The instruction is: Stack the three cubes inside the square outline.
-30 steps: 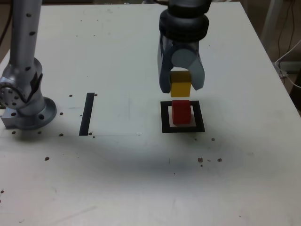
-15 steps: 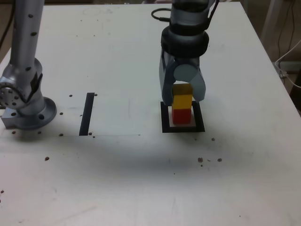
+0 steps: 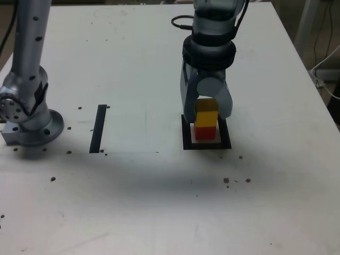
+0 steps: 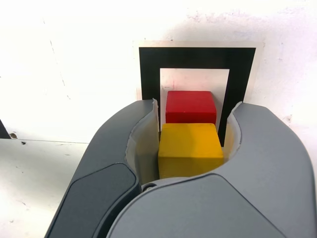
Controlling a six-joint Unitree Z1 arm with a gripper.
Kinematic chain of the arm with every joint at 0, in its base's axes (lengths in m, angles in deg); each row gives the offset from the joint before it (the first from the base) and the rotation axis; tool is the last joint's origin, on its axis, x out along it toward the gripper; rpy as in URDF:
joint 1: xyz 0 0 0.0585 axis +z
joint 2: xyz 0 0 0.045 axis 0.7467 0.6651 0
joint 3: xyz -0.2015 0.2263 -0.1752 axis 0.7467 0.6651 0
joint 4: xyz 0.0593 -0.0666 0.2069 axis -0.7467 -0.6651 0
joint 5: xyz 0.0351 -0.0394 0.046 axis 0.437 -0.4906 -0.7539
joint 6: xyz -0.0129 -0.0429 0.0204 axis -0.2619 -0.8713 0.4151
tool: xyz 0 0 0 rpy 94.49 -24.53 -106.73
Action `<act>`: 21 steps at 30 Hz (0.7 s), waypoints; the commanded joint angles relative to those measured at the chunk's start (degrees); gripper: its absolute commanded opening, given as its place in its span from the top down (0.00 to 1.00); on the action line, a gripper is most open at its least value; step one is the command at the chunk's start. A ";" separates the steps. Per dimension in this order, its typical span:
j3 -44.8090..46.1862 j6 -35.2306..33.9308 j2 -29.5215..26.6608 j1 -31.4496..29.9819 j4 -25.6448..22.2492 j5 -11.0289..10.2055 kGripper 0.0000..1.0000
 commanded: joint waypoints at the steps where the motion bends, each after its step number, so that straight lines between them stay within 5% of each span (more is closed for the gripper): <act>1: 0.35 -0.10 0.28 -0.05 0.60 -0.13 0.61; 8: 1.68 0.07 0.28 0.26 2.41 -0.26 0.18; 21: 4.08 0.10 -1.73 2.96 2.47 -2.74 0.03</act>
